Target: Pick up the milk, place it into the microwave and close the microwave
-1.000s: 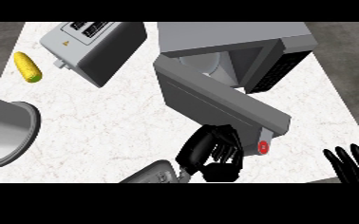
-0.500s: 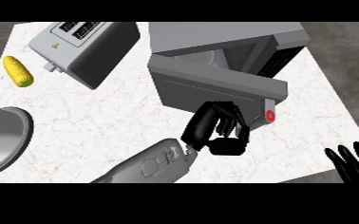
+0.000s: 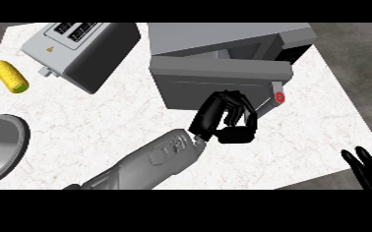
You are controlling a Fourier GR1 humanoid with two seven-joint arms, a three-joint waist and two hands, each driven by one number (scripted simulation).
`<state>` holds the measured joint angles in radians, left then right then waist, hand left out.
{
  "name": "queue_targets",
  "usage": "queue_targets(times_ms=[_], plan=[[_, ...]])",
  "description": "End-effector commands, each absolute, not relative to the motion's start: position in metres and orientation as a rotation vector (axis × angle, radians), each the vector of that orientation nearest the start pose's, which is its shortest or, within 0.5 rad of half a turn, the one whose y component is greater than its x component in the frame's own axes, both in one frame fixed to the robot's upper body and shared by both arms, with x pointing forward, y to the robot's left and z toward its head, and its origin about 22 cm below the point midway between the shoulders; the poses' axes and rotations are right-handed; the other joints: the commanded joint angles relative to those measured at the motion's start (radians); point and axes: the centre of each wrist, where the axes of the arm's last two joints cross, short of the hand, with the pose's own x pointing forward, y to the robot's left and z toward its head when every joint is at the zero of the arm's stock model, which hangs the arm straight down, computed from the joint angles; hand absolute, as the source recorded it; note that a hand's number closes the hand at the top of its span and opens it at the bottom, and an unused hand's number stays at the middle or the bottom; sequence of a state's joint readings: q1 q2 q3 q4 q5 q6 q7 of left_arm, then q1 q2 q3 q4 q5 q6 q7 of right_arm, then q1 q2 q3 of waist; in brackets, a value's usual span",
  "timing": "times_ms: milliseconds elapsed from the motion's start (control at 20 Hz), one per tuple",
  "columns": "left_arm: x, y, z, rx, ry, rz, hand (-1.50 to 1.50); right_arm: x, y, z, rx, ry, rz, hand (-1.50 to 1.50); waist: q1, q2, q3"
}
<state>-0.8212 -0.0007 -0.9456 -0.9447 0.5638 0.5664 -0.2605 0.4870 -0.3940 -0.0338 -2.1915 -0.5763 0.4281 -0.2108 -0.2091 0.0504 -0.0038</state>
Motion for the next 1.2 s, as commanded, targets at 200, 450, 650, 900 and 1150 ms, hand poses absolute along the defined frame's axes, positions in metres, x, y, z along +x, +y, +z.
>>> queue_targets(times_ms=[200, 450, 650, 900, 1150], plan=[[0.333, -0.007, 0.048, -0.243, -1.771, -0.384, 1.5, 0.126, -0.305, 0.103, 0.508, -1.91, 0.228, -1.5, -0.022, 0.008, 0.0], [0.343, -0.002, 0.045, -0.256, -1.731, -0.343, 1.5, 0.126, -0.309, 0.11, 0.505, -1.935, 0.229, -1.5, -0.039, 0.014, 0.001], [0.353, 0.001, 0.05, -0.273, -1.696, -0.274, 1.5, 0.128, -0.304, 0.118, 0.535, -1.947, 0.235, -1.5, -0.031, 0.021, -0.001], [0.359, 0.004, 0.049, -0.22, -1.7, -0.236, 1.5, 0.13, -0.308, 0.118, 0.56, -1.942, 0.223, -1.5, -0.047, 0.025, 0.003], [0.358, 0.005, 0.046, -0.208, -1.749, -0.195, 1.5, 0.132, -0.304, 0.125, 0.609, -1.948, 0.275, -1.5, -0.046, 0.027, 0.0]])
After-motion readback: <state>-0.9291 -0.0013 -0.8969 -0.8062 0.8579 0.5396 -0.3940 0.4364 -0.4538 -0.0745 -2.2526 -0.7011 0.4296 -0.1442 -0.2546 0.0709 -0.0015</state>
